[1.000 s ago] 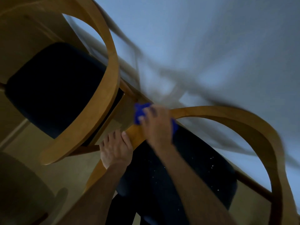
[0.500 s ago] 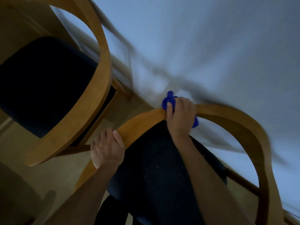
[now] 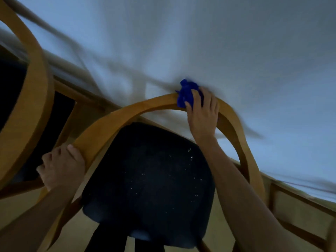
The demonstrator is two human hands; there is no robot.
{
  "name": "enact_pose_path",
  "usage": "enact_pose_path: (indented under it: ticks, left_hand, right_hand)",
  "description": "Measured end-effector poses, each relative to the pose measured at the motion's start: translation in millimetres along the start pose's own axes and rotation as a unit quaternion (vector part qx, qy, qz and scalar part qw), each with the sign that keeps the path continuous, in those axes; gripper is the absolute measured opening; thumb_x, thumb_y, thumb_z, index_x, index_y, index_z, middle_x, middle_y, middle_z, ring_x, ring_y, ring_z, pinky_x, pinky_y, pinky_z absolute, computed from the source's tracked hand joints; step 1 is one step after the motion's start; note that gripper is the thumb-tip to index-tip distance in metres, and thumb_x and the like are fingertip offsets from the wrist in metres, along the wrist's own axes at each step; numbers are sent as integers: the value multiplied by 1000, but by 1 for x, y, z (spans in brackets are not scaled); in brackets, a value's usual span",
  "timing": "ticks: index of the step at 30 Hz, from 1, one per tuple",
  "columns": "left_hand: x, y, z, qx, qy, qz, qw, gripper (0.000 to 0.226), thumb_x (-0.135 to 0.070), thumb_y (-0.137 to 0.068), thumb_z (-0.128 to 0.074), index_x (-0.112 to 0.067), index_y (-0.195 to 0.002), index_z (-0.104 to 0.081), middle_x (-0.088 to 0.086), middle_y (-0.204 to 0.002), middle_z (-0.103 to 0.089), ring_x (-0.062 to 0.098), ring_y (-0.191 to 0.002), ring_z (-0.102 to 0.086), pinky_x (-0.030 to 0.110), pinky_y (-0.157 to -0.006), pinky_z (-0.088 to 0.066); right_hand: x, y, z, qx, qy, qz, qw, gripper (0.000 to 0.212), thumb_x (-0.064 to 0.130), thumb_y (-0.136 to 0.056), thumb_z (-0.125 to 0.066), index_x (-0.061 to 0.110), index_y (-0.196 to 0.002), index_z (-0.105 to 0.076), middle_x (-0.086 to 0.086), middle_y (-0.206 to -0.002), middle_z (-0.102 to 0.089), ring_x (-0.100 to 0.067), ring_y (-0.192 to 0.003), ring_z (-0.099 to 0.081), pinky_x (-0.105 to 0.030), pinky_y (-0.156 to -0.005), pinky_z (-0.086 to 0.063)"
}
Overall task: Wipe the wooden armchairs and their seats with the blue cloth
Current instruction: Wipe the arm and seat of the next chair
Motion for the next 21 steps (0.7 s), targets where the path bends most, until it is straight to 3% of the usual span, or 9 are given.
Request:
enact_pose_path:
  ticks: [3, 6, 11, 15, 18, 21]
  left_hand:
    - [-11, 1, 12, -20, 3, -49, 999, 55, -30, -98, -16, 4, -125, -52, 31, -118, -56, 49, -109, -49, 63, -91, -38]
    - [-60, -10, 18, 20, 18, -158, 987, 51, -32, -99, -28, -10, -145, -34, 21, -139, -44, 43, -126, -40, 61, -101, -35]
    - [-189, -1, -6, 17, -40, -389, 920, 61, -24, -94, -44, -12, -150, -22, 18, -155, -22, 39, -141, -23, 56, -112, -21]
    - [-268, 19, -18, 31, -36, -436, 899, 71, -28, -95, -41, -8, -152, -4, 15, -159, -7, 35, -145, -9, 52, -115, -12]
    - [-307, 40, -14, 13, -42, -497, 867, 72, -25, -92, -47, -12, -152, -10, 20, -156, -12, 41, -141, -16, 56, -114, -16]
    - [-324, 59, -13, -9, -75, -529, 845, 71, -23, -89, -52, -13, -150, -18, 25, -150, -18, 47, -136, -19, 62, -112, -16]
  right_hand:
    - [-34, 27, 11, -1, -11, -54, 998, 35, 28, -94, -54, 9, -123, -54, -18, -126, -56, -32, -111, -50, -40, -95, -42]
    - [-81, 61, 21, 12, -35, -163, 986, 38, 21, -92, -55, 2, -125, -51, -23, -126, -52, -36, -109, -52, -41, -91, -45]
    - [-149, 154, 36, 116, -16, -322, 940, 41, 13, -87, -61, -1, -124, -51, -26, -121, -52, -43, -105, -52, -49, -87, -44]
    - [-157, 207, 58, 128, 7, -408, 904, 36, 17, -89, -59, 6, -122, -52, -19, -125, -50, -35, -113, -49, -45, -93, -41]
    - [-154, 253, 84, 121, -24, -486, 865, 35, 20, -91, -56, 8, -124, -50, -15, -130, -44, -30, -121, -42, -45, -102, -37]
    - [-147, 310, 117, 110, -52, -587, 800, 38, 22, -93, -54, 9, -128, -49, -13, -135, -39, -28, -124, -38, -43, -105, -33]
Point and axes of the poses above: each hand's wrist, its own y-axis away from the middle knuckle, its own z-axis out of the back of the hand, x = y × z, the point moved 5 cm from there along -y, towards the middle knuckle
